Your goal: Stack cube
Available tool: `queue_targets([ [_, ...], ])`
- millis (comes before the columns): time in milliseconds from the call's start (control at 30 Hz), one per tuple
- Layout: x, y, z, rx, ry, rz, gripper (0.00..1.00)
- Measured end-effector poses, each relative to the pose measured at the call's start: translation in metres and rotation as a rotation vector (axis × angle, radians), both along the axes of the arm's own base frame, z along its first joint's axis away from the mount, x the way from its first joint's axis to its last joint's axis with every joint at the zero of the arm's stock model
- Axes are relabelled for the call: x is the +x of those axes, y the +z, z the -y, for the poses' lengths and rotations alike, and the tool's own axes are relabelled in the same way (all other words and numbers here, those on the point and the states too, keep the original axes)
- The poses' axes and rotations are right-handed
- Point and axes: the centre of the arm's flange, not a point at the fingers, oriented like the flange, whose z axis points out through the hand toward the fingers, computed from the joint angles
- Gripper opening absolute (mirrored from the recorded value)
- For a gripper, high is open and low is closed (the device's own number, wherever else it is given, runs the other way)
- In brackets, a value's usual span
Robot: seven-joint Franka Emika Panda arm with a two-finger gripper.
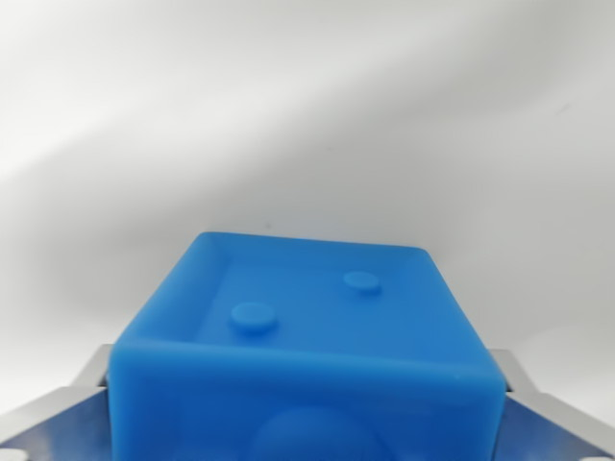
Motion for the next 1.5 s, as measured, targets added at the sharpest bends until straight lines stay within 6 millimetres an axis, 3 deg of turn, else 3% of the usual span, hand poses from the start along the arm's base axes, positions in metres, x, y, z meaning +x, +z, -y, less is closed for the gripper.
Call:
queue_targets([
  [800, 0.000, 0.002, 0.000, 0.000, 0.000, 0.001, 0.00],
  [1500, 0.001, 0.047, -0.001, -0.001, 0.000, 0.008, 0.00],
])
